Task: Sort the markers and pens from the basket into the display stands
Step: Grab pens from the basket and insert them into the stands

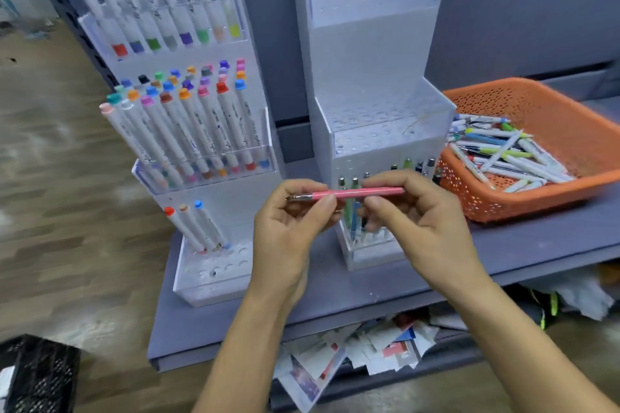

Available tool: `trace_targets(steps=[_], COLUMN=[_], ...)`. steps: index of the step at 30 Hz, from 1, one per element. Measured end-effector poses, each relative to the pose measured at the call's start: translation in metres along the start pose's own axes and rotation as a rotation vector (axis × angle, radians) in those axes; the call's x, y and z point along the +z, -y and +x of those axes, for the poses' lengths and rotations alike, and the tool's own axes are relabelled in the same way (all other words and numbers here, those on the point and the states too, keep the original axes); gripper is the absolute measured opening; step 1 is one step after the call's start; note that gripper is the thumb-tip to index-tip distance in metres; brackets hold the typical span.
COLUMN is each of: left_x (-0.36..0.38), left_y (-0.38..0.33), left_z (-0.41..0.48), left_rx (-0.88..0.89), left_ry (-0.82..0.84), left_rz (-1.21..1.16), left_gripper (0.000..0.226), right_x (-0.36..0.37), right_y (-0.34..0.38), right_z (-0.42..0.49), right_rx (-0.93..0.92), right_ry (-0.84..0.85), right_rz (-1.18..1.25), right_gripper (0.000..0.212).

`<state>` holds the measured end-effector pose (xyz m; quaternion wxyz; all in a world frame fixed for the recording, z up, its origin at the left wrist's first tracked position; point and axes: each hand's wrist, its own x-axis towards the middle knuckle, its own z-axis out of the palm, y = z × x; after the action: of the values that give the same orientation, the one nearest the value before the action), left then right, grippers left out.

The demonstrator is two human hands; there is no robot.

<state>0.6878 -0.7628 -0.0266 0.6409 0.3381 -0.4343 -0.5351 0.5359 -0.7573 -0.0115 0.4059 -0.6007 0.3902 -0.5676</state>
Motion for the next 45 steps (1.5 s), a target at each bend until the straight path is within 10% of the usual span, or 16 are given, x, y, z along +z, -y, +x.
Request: trace_targets(steps=[7,16,34,45], left_x=[0.030,0.009,0.036,0.057], left_y=[0.020,0.053,0.078,0.063], left_z=[-0.004,-0.017,-0.051,-0.068], left_rx=[0.139,0.371,0.346,0.253], left_ry=[-0.004,0.006,-0.271,-0.311], left_rz=[0.544,1.377,1.477,1.296], left_gripper=[0.027,0.022,0.035,0.029], right_x=[-0.056,-0.088,-0.090,-0.110], right_y=[0.020,-0.023,-0.063,-0.037], right_z=[0.014,0.026,0.027,-0.027], right_rx=[-0.111,-0.487,-0.464,0.002], right_ry=[-0.143,-0.025,0.331,-0.107], right_rz=[0.053,-0.665,-0.732,-0.295], right_gripper=[0.025,0.033,0.045,0.028])
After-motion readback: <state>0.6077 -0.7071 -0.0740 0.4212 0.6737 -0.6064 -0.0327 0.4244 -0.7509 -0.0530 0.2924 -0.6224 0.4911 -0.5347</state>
